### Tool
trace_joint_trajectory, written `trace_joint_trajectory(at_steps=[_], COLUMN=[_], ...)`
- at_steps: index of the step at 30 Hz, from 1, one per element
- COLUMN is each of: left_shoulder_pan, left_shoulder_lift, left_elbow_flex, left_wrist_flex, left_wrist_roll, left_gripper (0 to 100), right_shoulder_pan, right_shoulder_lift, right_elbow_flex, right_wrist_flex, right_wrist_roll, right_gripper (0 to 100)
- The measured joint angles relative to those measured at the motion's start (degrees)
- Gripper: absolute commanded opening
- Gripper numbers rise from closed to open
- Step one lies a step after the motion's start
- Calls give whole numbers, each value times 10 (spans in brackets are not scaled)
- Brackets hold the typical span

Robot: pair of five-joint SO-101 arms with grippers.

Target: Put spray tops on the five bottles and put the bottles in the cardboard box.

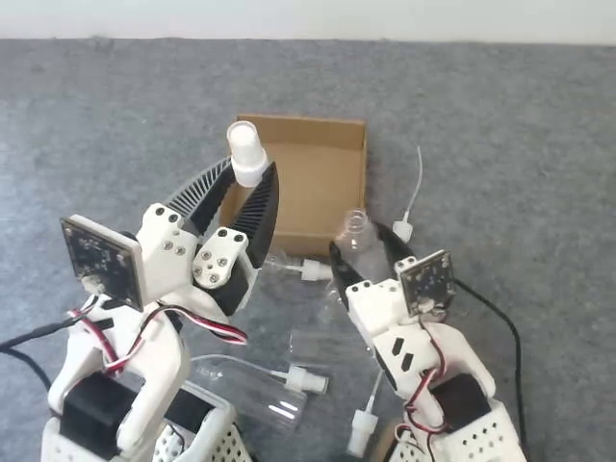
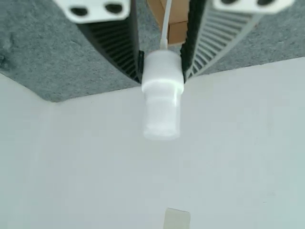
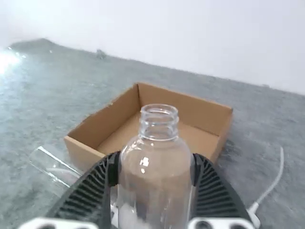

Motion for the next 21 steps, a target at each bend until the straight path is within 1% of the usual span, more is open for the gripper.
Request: trace_joint_trajectory(at_steps=[4,6,9,12,18,21], left_shoulder_pan=[0,0,0,0,0,0], left_shoulder_lift=[0,0,0,0,0,0], left_elbow_flex=[0,0,0,0,16,16], left_wrist_flex=[-2,-2,-2,-2,-2,-2], left_wrist_roll=[0,0,0,0,2,2], left_gripper=[12,12,12,12,12,12], right_shoulder_pan=[-18,-35,-76,-109,-111,-100], right_shoulder_lift=[0,0,0,-1,1,1], right_elbow_flex=[12,12,22,37,38,38], right_wrist_flex=[-46,-69,-109,-140,-148,-148], right_wrist_roll=[5,29,85,117,125,127], right_gripper=[73,70,69,69,69,69])
